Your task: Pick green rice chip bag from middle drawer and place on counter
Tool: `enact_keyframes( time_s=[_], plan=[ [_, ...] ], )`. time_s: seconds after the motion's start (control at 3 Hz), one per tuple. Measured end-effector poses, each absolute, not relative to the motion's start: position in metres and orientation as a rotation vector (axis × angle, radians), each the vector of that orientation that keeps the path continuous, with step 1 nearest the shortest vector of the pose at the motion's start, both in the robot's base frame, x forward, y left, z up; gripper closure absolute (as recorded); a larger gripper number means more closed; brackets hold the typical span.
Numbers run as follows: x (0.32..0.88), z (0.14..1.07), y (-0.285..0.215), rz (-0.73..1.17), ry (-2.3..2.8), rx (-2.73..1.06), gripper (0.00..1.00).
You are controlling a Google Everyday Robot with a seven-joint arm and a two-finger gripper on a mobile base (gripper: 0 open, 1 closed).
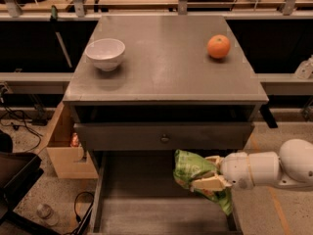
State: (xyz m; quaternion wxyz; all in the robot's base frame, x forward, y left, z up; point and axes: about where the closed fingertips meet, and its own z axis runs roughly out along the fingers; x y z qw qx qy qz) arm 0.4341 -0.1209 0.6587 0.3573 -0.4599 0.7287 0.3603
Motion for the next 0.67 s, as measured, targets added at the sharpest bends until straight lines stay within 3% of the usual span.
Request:
enact_keyframes(
  time_s=[0.67],
  plan=[
    [0.423, 0.791, -0.141, 0.851, 1.806, -1.125, 1.0]
  ],
)
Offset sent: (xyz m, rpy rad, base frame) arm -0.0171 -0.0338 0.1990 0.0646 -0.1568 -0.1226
